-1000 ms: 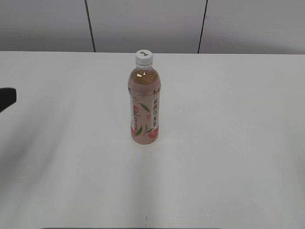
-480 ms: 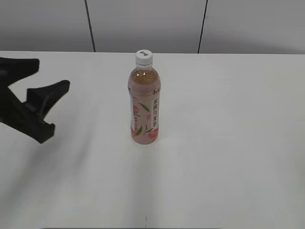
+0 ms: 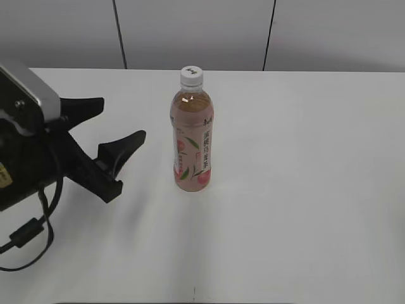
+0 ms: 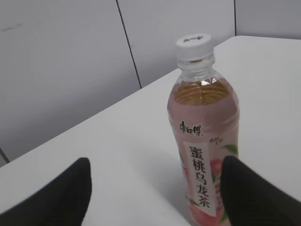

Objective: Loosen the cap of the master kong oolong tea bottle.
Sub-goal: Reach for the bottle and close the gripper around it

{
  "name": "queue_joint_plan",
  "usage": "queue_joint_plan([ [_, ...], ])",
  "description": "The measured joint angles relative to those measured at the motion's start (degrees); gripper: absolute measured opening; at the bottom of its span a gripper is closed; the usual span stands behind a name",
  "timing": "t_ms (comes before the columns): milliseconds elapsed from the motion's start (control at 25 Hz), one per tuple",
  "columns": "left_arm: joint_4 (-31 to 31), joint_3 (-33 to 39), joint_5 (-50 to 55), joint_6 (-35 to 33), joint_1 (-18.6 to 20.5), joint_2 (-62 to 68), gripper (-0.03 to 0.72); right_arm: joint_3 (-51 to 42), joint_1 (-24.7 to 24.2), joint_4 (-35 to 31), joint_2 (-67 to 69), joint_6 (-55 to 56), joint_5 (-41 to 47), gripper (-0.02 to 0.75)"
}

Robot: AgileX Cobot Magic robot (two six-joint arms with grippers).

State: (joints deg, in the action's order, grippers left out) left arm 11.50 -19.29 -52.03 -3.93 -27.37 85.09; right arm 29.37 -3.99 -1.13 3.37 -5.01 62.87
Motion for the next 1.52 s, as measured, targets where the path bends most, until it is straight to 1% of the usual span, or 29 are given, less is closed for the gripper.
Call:
queue_joint_plan([
  [240, 2.2, 0.0, -10.8, 4.8, 0.0, 8.7, 0.519, 0.0, 0.0, 0.0, 0.0, 0.0, 0.0, 0.364],
  [320, 3.2, 0.0, -14.7, 5.3, 0.0, 11.4, 0.518, 0.0, 0.0, 0.0, 0.0, 0.0, 0.0, 0.364],
  [400, 4.2, 0.0, -16.2, 5.5, 0.0, 13.2, 0.512, 0.0, 0.0, 0.0, 0.0, 0.0, 0.0, 0.364],
  [560, 6.3, 0.0, -16.5, 5.7, 0.0, 14.7, 0.47, 0.0, 0.0, 0.0, 0.0, 0.0, 0.0, 0.364],
  [680, 7.6, 0.0, -16.8, 5.7, 0.0, 14.9, 0.46, 0.0, 0.0, 0.0, 0.0, 0.0, 0.0, 0.364],
  [880, 9.5, -1.8, -17.0, 5.7, 0.0, 17.7, 0.494, 0.0, 0.0, 0.0, 0.0, 0.0, 0.0, 0.364],
  [1400, 10.4, -10.6, -17.0, 5.8, 0.0, 27.2, 0.546, 0.0, 0.0, 0.0, 0.0, 0.0, 0.0, 0.364],
  [1520, 10.4, -12.7, -17.0, 6.3, 0.0, 29.0, 0.547, 0.0, 0.0, -0.1, 0.0, 0.0, 0.0, 0.364],
])
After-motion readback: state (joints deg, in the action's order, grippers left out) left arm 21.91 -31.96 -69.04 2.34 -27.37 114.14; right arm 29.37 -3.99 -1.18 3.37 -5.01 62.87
